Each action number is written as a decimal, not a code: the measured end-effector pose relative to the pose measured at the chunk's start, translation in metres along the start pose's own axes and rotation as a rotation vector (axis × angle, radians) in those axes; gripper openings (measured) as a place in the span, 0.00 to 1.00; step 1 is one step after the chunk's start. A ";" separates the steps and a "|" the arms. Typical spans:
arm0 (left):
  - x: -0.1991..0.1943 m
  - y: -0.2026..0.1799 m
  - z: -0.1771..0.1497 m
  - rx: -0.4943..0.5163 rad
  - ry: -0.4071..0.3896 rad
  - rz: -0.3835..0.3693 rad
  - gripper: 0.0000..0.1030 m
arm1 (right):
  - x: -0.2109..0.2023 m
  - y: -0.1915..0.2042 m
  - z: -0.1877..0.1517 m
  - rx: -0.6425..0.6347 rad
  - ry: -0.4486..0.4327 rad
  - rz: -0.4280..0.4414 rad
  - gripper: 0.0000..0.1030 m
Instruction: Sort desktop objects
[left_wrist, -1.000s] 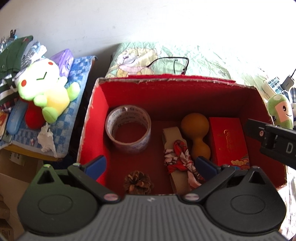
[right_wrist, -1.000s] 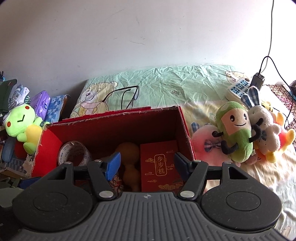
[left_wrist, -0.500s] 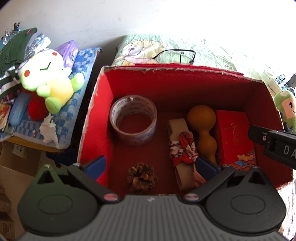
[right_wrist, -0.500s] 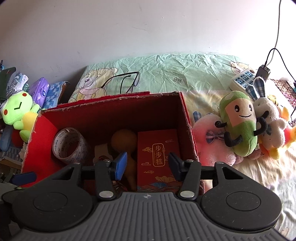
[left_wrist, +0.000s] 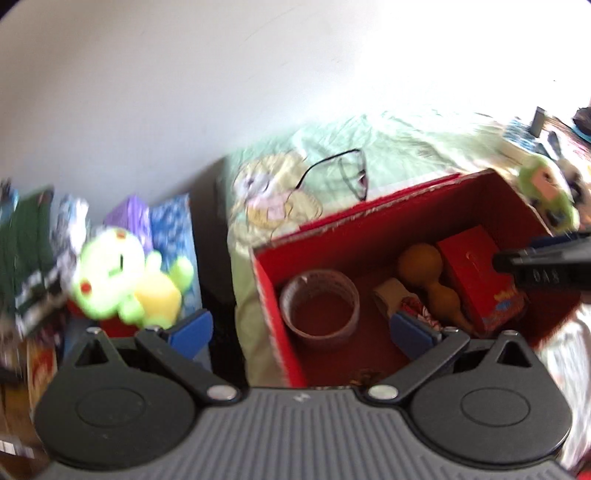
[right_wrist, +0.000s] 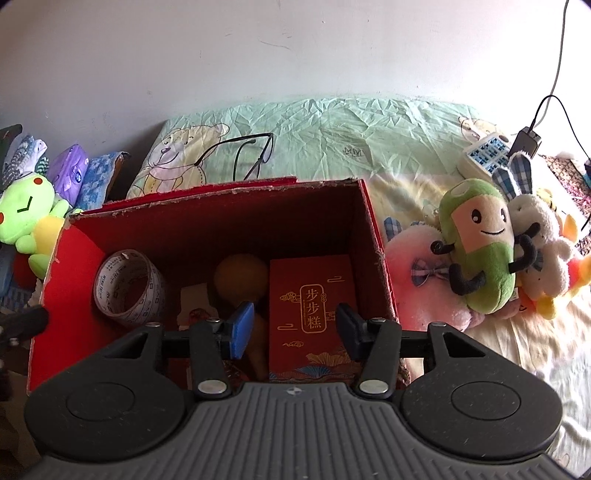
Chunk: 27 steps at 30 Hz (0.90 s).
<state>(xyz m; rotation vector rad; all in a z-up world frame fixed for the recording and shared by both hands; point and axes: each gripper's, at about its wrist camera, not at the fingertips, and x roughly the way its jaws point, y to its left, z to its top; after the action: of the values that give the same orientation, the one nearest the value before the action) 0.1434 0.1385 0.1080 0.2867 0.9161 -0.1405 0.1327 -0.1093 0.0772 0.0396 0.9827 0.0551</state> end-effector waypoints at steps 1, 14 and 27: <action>-0.009 0.009 -0.002 0.046 -0.026 -0.009 0.99 | -0.001 0.001 0.000 -0.003 0.000 0.002 0.51; -0.033 -0.033 -0.032 -0.076 -0.164 -0.091 0.99 | -0.017 0.004 -0.015 -0.264 -0.052 -0.046 0.50; 0.004 -0.078 -0.025 -0.278 -0.036 -0.018 0.99 | -0.022 -0.020 -0.027 -0.117 -0.060 -0.017 0.49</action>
<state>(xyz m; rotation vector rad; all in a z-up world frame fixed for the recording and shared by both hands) 0.1082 0.0719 0.0757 0.0184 0.8905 -0.0334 0.0985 -0.1302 0.0794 -0.0742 0.9183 0.0957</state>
